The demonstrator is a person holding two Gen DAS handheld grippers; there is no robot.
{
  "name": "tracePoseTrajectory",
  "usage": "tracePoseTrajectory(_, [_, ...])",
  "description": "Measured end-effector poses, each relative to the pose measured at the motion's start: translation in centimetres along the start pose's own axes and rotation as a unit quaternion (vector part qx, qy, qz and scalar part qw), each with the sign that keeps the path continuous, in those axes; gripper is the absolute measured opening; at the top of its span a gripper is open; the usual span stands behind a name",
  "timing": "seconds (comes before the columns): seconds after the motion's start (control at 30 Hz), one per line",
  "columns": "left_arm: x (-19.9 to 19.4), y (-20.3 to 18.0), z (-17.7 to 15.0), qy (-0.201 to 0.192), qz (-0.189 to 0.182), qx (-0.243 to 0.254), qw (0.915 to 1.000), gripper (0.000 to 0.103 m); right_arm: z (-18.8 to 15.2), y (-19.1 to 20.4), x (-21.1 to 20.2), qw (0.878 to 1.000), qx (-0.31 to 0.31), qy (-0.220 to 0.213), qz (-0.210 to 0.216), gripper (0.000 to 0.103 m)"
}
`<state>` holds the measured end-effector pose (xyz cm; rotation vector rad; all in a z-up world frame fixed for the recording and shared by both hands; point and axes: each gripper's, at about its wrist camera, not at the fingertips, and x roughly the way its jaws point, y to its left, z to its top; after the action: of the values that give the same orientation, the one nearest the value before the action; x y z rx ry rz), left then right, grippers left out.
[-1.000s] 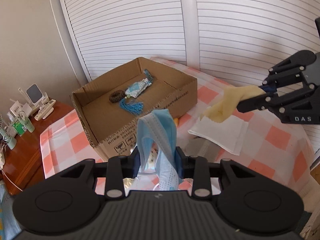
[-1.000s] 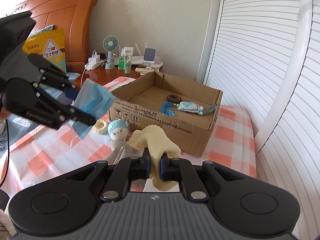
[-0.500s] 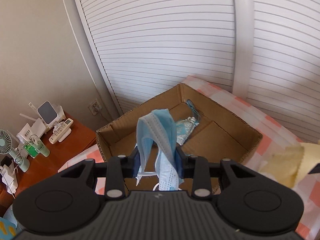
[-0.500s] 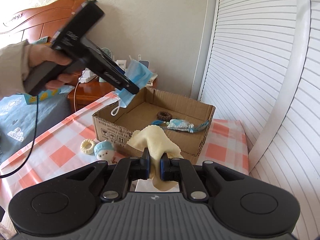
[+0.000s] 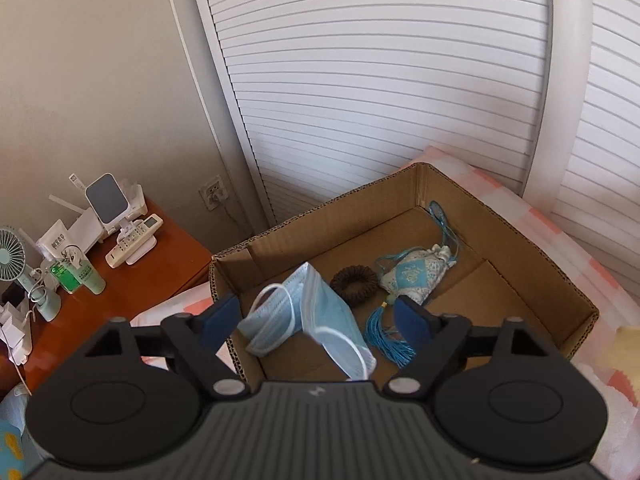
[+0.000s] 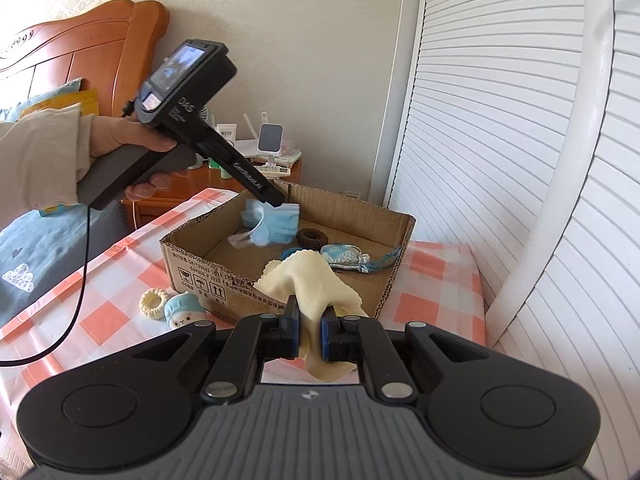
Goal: Organize soft objects
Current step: 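Carry the yellow cloth over the box and open the right gripper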
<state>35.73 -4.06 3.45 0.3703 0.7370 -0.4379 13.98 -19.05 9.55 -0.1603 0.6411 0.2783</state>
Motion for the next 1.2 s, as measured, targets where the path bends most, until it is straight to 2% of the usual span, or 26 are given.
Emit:
tracePoseTrajectory(0.17, [-2.7, -0.5, -1.3, -0.01, -0.007, 0.003, 0.9999, 0.086, 0.3, 0.6, -0.1, 1.0, -0.001, 0.0, -0.002, 0.012])
tracePoseTrajectory(0.3, [-5.4, -1.1, -3.2, -0.002, -0.008, -0.003, 1.0, 0.086, 0.5, 1.0, -0.1, 1.0, -0.001, 0.004, -0.001, 0.012])
tracePoseTrajectory(0.4, [-7.5, -1.9, -5.2, 0.005, -0.004, -0.006, 1.0, 0.087, 0.8, 1.3, 0.0, 1.0, 0.004, 0.007, -0.002, 0.012])
tracePoseTrajectory(0.47, [-8.8, -2.6, -6.6, 0.006, -0.003, -0.003, 1.0, 0.095, 1.0, 1.4, 0.1, 1.0, 0.007, 0.008, -0.002, 0.012])
tracePoseTrajectory(0.5, [-9.6, -2.9, -7.4, 0.008, -0.003, -0.005, 1.0, 0.095, 1.1, 1.5, 0.1, 1.0, 0.008, 0.009, -0.004, 0.012])
tracePoseTrajectory(0.6, [-11.9, -4.0, -9.9, -0.005, 0.009, -0.014, 0.9999, 0.098, 1.5, 1.7, 0.2, 1.0, 0.007, 0.009, -0.011, 0.012])
tracePoseTrajectory(0.7, [-13.6, -5.5, -12.2, -0.001, -0.009, 0.004, 1.0, 0.098, 1.9, 1.5, 0.6, 1.0, 0.014, 0.008, -0.012, 0.012])
tracePoseTrajectory(0.8, [-14.7, -6.4, -13.8, 0.001, -0.011, -0.008, 0.9999, 0.098, 2.3, 1.2, 1.5, 1.0, 0.024, 0.012, -0.016, 0.012])
tracePoseTrajectory(0.93, [-15.5, -7.6, -15.2, -0.01, 0.006, -0.022, 0.9997, 0.098, 2.8, 0.6, 3.1, 0.999, 0.037, 0.024, -0.024, 0.012])
tracePoseTrajectory(1.07, [-16.0, -7.7, -16.1, -0.026, 0.011, -0.06, 0.9978, 0.098, 3.5, 0.1, 4.8, 0.998, 0.05, 0.033, -0.023, 0.012])
tracePoseTrajectory(1.2, [-15.6, -7.7, -16.8, -0.021, 0.018, -0.092, 0.9954, 0.098, 4.5, -0.2, 6.4, 0.997, 0.055, 0.04, -0.022, 0.012])
